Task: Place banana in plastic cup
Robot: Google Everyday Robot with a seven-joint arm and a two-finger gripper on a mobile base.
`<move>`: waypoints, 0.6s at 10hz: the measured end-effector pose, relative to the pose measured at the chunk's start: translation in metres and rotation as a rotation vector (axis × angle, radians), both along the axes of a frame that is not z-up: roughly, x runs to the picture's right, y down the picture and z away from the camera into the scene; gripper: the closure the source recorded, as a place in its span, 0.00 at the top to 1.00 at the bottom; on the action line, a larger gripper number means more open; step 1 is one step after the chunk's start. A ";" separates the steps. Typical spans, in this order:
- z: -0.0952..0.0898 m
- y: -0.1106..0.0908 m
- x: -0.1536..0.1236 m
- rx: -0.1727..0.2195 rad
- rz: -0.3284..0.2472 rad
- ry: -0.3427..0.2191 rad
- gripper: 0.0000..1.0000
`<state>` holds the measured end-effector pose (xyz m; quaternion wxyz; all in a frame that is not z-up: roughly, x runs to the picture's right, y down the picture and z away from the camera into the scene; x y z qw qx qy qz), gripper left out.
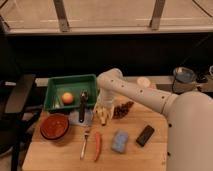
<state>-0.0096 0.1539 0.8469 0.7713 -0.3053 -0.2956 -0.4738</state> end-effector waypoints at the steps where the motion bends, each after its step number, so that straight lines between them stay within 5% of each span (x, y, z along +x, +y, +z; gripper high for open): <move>1: 0.003 0.003 -0.002 -0.009 0.000 0.001 0.58; 6: 0.017 0.016 0.005 -0.047 0.021 0.024 0.08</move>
